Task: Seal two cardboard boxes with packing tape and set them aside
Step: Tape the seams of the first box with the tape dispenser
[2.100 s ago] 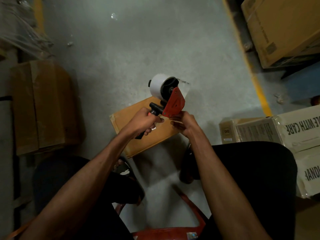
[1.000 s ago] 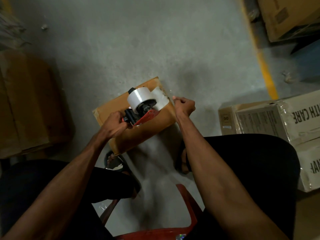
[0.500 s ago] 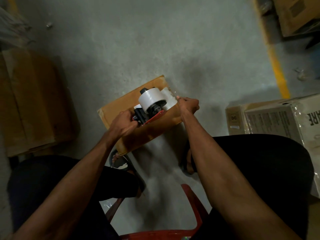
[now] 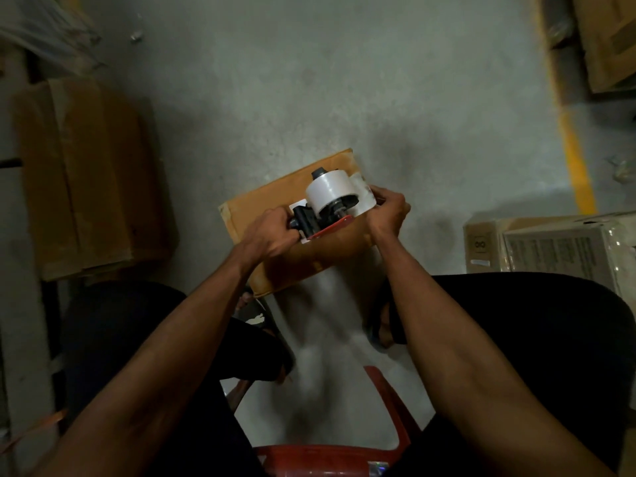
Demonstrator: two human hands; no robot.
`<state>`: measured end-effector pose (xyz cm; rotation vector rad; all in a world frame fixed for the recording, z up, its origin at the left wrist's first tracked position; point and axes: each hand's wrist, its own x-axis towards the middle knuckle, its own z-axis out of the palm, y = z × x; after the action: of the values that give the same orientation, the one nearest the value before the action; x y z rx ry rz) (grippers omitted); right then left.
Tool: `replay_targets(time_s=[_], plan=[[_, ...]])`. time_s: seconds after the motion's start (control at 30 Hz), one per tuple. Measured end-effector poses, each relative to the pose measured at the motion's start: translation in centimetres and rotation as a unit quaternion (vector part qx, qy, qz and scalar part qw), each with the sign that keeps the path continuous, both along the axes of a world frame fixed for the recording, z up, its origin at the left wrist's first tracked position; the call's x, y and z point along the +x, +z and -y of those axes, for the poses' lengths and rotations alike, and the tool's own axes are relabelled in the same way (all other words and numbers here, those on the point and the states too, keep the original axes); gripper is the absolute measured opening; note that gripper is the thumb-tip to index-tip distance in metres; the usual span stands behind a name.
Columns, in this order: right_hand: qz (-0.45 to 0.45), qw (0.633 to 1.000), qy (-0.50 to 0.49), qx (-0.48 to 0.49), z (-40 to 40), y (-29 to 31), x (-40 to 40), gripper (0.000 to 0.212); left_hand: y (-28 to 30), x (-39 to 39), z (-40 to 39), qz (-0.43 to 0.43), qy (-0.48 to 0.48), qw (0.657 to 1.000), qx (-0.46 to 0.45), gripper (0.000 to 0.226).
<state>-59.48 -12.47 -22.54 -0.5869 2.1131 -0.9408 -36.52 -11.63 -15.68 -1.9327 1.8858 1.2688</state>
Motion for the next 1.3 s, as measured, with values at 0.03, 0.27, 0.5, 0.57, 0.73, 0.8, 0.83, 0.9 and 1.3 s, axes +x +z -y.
replay_targets(time_s=[0.03,0.27,0.5,0.57,0.73,0.8,0.83,0.9,1.3], plan=[[0.0,1.0,-0.005,-0.003,0.0,0.1,0.1,0.023,0.1,0.2,0.0,0.002,-0.003,1.0,0.0,0.037],[-0.058,0.995,0.077,0.035,-0.1,0.3,-0.1,0.04,0.7,3.9,-1.7,0.04,-0.008,0.999,0.006,0.028],[-0.054,0.995,0.072,0.035,-0.4,0.6,0.0,0.043,1.4,8.1,-3.7,0.09,-0.017,0.996,-0.007,0.012],[-0.057,0.995,0.073,0.038,-0.5,0.8,0.1,0.043,1.5,9.2,-4.1,0.096,-0.023,0.995,-0.007,0.011],[-0.056,0.995,0.077,0.035,-0.6,1.6,0.2,0.044,1.9,12.4,-5.0,0.142,-0.037,0.989,0.007,0.016],[-0.059,0.995,0.076,0.035,-0.5,2.0,0.4,0.043,1.8,13.5,-5.5,0.148,-0.031,0.988,0.014,0.02],[-0.078,0.993,0.083,0.034,-0.4,2.4,0.7,0.042,1.8,13.7,-5.7,0.147,-0.027,0.989,0.015,0.023],[-0.156,0.977,0.142,0.041,-0.7,2.8,1.7,0.038,1.8,13.8,-5.9,0.148,-0.026,0.989,0.013,0.026],[-0.279,0.797,0.535,0.031,-12.1,0.6,14.1,0.143,2.3,14.0,-6.0,0.121,-0.011,0.992,0.034,0.032]])
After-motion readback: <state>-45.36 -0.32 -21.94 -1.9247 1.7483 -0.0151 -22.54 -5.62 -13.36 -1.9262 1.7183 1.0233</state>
